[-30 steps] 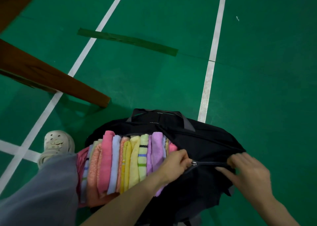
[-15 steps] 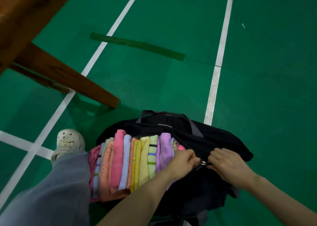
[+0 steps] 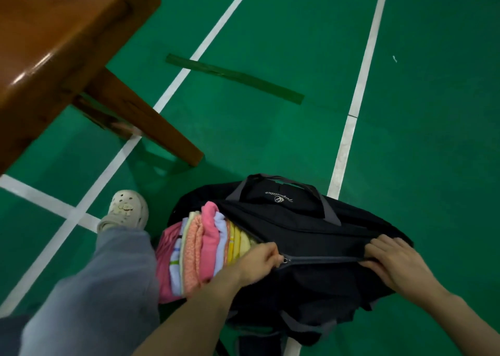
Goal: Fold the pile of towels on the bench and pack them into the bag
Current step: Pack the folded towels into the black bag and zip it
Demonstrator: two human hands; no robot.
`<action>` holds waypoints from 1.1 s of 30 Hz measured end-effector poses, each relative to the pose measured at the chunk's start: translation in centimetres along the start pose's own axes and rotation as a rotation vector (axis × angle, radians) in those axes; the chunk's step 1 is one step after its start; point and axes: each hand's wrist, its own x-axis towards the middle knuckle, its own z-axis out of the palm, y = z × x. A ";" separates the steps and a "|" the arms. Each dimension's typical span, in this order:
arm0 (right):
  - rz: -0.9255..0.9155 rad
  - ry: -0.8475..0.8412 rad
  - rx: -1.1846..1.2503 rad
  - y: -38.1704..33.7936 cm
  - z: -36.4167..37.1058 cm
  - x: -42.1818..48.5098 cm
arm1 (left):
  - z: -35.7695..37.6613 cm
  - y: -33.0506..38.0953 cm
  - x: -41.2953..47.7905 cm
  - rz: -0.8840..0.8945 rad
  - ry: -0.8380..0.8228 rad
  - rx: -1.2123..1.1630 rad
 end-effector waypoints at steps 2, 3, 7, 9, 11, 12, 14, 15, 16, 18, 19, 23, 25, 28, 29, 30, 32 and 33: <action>0.019 -0.063 -0.012 -1.5 0.2 0.0 | 0.3 -0.3 -0.6 -0.012 0.020 0.028; 0.022 -0.070 -0.008 -2.6 0.1 0.2 | 0.4 -0.2 -1.0 -0.015 0.035 0.030; -0.010 -0.079 0.057 -9.6 0.0 3.1 | 0.0 0.0 -2.0 0.026 0.108 0.013; -0.046 -0.157 0.079 -12.8 0.8 5.1 | 0.0 0.1 -2.2 0.048 0.133 0.045; -0.014 -0.242 0.111 -14.6 1.2 6.8 | -0.2 0.1 -2.2 0.053 0.146 0.065; -0.006 -0.254 0.117 -14.9 1.2 7.5 | -0.4 -0.1 -2.1 0.057 0.145 0.074; -0.006 -0.273 0.103 -14.6 1.0 8.1 | -0.8 -0.1 -1.9 0.064 0.138 0.087; 0.006 -0.280 0.104 -14.3 0.6 8.2 | -1.0 0.1 -1.9 0.063 0.129 0.088; 0.013 -0.280 0.106 -14.0 0.3 8.4 | -1.2 0.3 -1.8 0.063 0.117 0.087; 0.008 -0.298 0.090 -13.6 -0.4 8.6 | -1.6 0.6 -1.8 0.065 0.100 0.078; 0.011 -0.298 0.084 -13.3 -0.7 8.6 | -1.8 0.5 -1.8 0.066 0.096 0.052; 0.027 -0.233 0.089 -11.7 -3.2 9.1 | -2.8 -0.7 -2.3 0.053 0.110 -0.099; 0.052 -0.192 0.084 -10.6 -4.8 8.9 | -3.6 -1.1 -2.7 0.039 0.130 -0.153; 0.114 -0.200 0.052 -8.7 -7.0 8.3 | -5.7 -1.7 -3.2 0.013 0.083 -0.201; 0.140 -0.200 0.050 -7.9 -7.7 8.0 | -6.5 -1.8 -3.4 -0.004 0.059 -0.213; 0.180 -0.222 0.049 -7.2 -8.2 7.5 | -7.0 -1.9 -3.6 -0.014 0.039 -0.220; 0.268 -0.266 0.062 -6.0 -8.9 6.3 | -7.6 -1.7 -3.8 -0.021 0.003 -0.194; 0.299 -0.260 0.060 -5.4 -8.8 5.7 | -7.7 -1.2 -3.8 -0.014 -0.011 -0.160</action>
